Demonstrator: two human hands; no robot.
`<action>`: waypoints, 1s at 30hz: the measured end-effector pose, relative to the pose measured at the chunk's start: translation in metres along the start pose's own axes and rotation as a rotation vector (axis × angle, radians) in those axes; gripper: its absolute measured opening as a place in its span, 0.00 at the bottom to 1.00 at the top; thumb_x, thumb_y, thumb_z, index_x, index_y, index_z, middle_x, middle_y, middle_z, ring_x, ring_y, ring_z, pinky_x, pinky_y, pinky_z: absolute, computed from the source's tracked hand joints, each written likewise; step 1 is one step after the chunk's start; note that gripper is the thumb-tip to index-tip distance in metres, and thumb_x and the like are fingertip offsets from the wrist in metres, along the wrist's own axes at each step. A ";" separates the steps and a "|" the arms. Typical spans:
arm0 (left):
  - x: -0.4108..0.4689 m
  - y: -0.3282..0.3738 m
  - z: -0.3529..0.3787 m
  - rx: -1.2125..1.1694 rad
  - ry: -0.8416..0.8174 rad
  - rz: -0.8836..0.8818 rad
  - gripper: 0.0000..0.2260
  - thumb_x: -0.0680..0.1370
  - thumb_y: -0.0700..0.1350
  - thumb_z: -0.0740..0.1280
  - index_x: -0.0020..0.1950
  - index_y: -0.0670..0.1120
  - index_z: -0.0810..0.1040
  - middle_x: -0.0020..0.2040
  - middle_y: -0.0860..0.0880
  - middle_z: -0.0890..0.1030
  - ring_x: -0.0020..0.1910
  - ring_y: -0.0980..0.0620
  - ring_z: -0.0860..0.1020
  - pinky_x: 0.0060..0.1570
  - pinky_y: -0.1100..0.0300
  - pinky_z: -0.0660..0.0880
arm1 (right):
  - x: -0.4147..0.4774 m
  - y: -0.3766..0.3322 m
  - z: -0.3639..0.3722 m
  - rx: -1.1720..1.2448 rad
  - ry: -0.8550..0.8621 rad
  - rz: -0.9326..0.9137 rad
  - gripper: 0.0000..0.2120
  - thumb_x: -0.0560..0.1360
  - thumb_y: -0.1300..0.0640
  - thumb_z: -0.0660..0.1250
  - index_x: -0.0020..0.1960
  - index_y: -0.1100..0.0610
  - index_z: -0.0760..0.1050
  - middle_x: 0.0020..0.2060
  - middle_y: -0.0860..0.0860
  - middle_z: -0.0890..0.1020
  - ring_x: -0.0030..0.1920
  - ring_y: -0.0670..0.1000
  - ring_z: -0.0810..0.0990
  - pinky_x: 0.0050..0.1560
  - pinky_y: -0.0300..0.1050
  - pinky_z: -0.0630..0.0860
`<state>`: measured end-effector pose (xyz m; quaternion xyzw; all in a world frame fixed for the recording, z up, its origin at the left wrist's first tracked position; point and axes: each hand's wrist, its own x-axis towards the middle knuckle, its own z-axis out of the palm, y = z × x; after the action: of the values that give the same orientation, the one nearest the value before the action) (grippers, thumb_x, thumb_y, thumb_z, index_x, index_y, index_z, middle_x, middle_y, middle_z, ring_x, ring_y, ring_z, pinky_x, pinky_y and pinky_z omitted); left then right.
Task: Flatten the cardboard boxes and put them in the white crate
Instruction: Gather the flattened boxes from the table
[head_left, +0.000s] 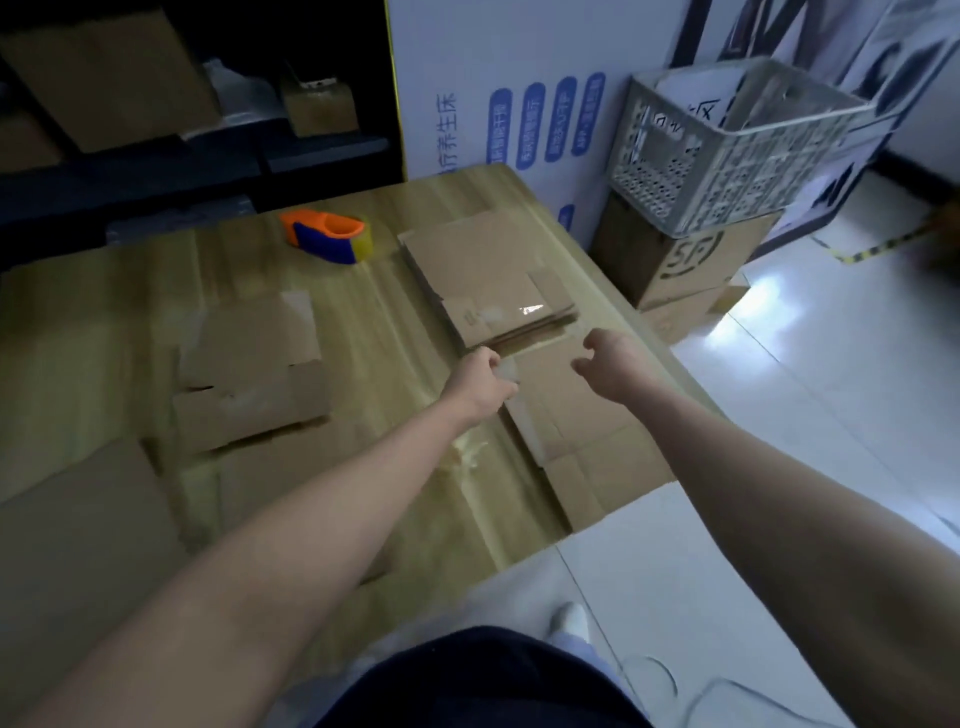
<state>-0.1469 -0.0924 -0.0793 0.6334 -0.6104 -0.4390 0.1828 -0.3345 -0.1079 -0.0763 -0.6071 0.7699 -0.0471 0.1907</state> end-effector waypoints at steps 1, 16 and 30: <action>0.006 0.006 0.013 0.010 0.009 -0.040 0.20 0.74 0.43 0.70 0.64 0.40 0.71 0.58 0.43 0.76 0.57 0.46 0.75 0.55 0.59 0.69 | 0.007 0.016 -0.003 -0.004 -0.009 -0.006 0.21 0.77 0.51 0.65 0.66 0.60 0.70 0.62 0.59 0.75 0.62 0.59 0.73 0.57 0.48 0.70; 0.089 0.044 0.023 -0.139 0.397 -0.386 0.14 0.76 0.42 0.68 0.59 0.40 0.73 0.58 0.43 0.76 0.58 0.44 0.75 0.47 0.58 0.69 | 0.117 0.038 -0.037 0.072 -0.160 -0.230 0.22 0.78 0.50 0.63 0.67 0.61 0.68 0.61 0.60 0.75 0.59 0.59 0.75 0.50 0.44 0.69; 0.204 -0.019 -0.009 -0.380 0.270 -0.539 0.26 0.78 0.50 0.65 0.71 0.39 0.64 0.69 0.42 0.70 0.66 0.42 0.70 0.61 0.57 0.67 | 0.224 -0.004 0.014 0.284 -0.364 0.005 0.27 0.78 0.48 0.60 0.72 0.61 0.60 0.65 0.59 0.71 0.62 0.59 0.72 0.62 0.55 0.71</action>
<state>-0.1554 -0.2824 -0.1568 0.7788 -0.2990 -0.4894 0.2539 -0.3690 -0.3198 -0.1406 -0.5708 0.7100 -0.0442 0.4100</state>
